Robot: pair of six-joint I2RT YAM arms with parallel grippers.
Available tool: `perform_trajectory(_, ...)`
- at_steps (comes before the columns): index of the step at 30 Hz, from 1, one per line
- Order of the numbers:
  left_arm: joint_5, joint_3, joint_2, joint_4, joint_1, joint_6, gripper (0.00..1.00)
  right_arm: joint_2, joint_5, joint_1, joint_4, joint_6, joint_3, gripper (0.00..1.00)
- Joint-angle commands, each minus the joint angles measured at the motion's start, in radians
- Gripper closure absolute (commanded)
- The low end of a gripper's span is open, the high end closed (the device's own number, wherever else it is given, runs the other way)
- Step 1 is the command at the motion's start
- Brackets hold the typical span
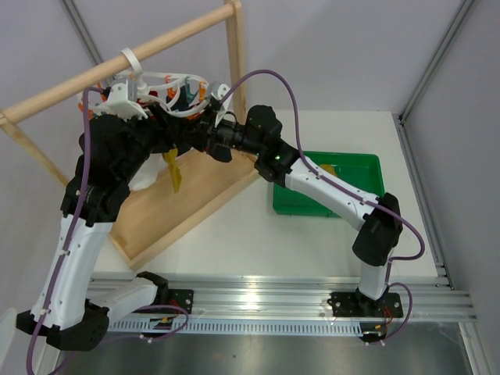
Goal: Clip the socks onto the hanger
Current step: Open the clamp at the hanger.
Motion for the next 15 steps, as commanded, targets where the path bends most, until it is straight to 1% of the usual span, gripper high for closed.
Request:
perform_trajectory(1, 0.014, 0.041, 0.010, 0.028, -0.009, 0.031, 0.43, -0.051, -0.021, 0.005, 0.020, -0.014, 0.017, 0.99)
perform_trajectory(9, -0.029, 0.044, 0.010, 0.068, -0.019, 0.064, 0.45, -0.045, -0.023, 0.005, 0.025, -0.011, 0.020, 0.99)
perform_trajectory(15, -0.052, 0.036, 0.004, 0.102, -0.034, 0.071, 0.51, -0.042, -0.020, 0.007, 0.028, -0.008, 0.023, 0.99)
